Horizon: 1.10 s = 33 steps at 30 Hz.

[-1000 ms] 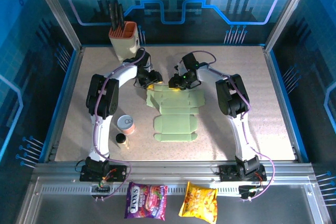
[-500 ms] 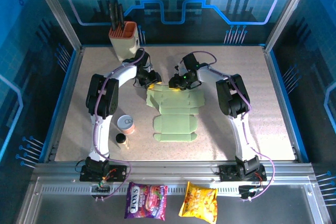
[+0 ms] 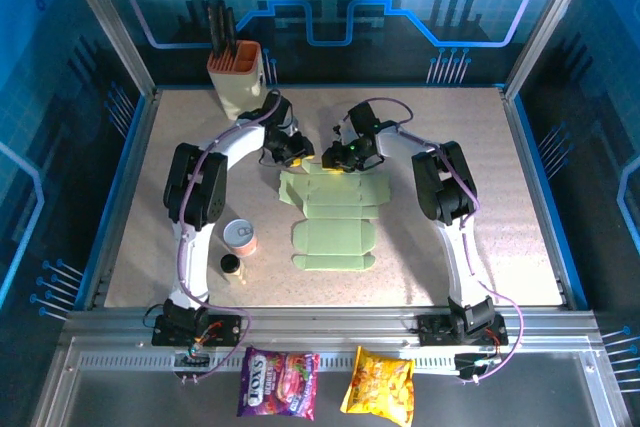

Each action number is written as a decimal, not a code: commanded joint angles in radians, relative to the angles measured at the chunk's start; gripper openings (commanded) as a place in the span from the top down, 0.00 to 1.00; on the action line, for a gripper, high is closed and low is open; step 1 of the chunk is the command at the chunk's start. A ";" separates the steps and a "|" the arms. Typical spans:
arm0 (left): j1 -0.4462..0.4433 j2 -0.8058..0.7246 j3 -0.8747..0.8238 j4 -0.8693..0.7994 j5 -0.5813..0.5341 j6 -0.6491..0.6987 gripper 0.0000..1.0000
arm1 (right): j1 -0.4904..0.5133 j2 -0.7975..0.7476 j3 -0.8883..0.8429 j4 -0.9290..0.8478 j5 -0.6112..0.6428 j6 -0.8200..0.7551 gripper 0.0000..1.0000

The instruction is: Fold the paper box

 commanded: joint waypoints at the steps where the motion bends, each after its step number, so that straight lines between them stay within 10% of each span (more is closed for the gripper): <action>1: -0.011 -0.036 0.010 0.007 0.042 -0.018 0.65 | -0.008 0.009 -0.038 -0.068 0.037 0.004 0.72; 14: -0.044 0.013 0.012 0.053 0.080 -0.054 0.67 | -0.023 0.002 -0.077 -0.026 0.022 0.014 1.00; 33: -0.050 0.102 -0.064 0.102 0.036 -0.075 0.90 | -0.033 0.009 -0.085 -0.001 -0.016 0.027 1.00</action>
